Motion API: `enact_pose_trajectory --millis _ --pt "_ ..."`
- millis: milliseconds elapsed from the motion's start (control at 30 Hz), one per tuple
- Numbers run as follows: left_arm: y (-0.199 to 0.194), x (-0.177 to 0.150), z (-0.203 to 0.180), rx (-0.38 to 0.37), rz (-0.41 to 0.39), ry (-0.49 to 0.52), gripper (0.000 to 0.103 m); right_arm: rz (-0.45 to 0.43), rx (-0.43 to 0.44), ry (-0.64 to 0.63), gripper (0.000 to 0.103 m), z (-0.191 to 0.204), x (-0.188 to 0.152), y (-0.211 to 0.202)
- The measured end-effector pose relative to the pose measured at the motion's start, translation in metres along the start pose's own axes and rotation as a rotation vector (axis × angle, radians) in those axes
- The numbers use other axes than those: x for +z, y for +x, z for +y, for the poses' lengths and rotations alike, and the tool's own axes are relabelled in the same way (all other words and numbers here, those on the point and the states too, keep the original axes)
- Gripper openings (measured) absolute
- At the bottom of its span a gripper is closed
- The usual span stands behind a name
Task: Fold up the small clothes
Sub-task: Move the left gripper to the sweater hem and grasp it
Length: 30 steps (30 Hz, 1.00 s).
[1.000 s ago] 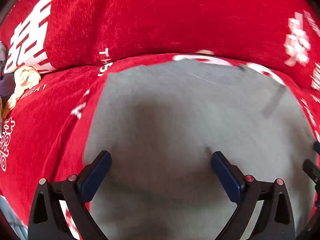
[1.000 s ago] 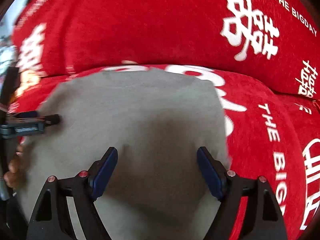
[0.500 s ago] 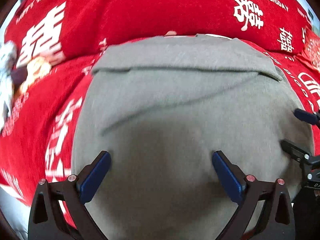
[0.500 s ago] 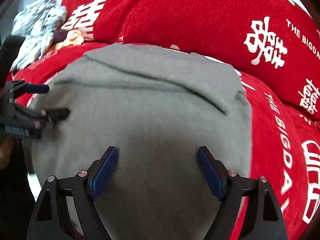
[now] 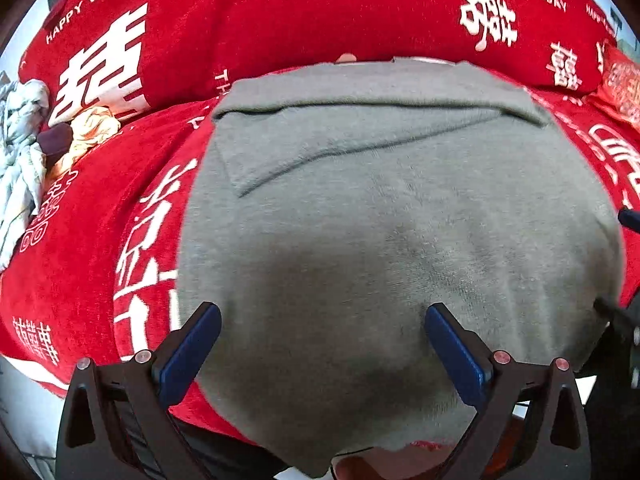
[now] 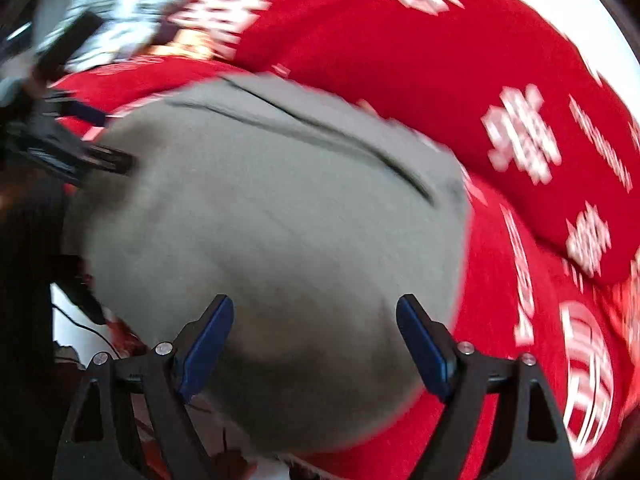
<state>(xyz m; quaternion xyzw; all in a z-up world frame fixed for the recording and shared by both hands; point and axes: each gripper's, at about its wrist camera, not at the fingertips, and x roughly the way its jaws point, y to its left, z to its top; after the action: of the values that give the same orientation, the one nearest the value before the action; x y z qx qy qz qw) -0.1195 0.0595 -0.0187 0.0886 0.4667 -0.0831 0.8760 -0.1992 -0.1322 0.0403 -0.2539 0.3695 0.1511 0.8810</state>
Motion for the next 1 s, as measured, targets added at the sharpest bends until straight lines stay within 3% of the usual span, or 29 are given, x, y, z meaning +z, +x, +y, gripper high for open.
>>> enact_pose_trajectory --millis 133,233,367,467,633,700,767,833,867,900,967,1000 --pt "0.007 -0.004 0.011 -0.043 0.015 -0.047 0.103 0.076 0.010 -0.081 0.086 0.024 0.002 0.029" --pt "0.001 -0.014 0.036 -0.007 0.026 -0.076 0.103 0.076 0.023 -0.015 0.087 0.009 -0.013 0.025" --pt "-0.013 -0.030 0.080 -0.094 0.025 -0.215 0.103 0.110 -0.035 0.075 0.087 -0.015 -0.033 0.008" --pt "-0.007 -0.044 0.095 -0.154 0.066 -0.304 0.103 0.108 -0.044 0.197 0.087 -0.036 -0.049 -0.007" --pt "0.018 -0.064 0.079 -0.242 0.181 -0.354 0.103 0.161 -0.034 0.416 0.087 -0.061 -0.071 -0.004" --pt "0.023 -0.065 0.069 -0.234 0.199 -0.378 0.103 0.205 0.005 0.469 0.087 -0.059 -0.076 0.004" --pt "0.022 -0.066 0.064 -0.228 0.194 -0.397 0.103 0.206 -0.012 0.462 0.086 -0.053 -0.077 0.005" --pt "0.021 -0.067 0.062 -0.236 0.196 -0.408 0.098 0.209 -0.009 0.438 0.075 -0.048 -0.074 0.006" --pt "0.020 -0.067 0.062 -0.244 0.197 -0.415 0.092 0.211 -0.022 0.429 0.061 -0.046 -0.073 0.007" --pt "0.018 -0.068 0.062 -0.251 0.196 -0.419 0.089 0.209 -0.023 0.429 0.054 -0.047 -0.072 0.007" --pt "0.013 -0.069 0.061 -0.254 0.192 -0.422 0.073 0.201 0.030 0.475 0.023 -0.053 -0.074 0.004" --pt "0.010 -0.070 0.062 -0.255 0.188 -0.422 0.070 0.202 0.058 0.499 0.019 -0.055 -0.077 0.004"
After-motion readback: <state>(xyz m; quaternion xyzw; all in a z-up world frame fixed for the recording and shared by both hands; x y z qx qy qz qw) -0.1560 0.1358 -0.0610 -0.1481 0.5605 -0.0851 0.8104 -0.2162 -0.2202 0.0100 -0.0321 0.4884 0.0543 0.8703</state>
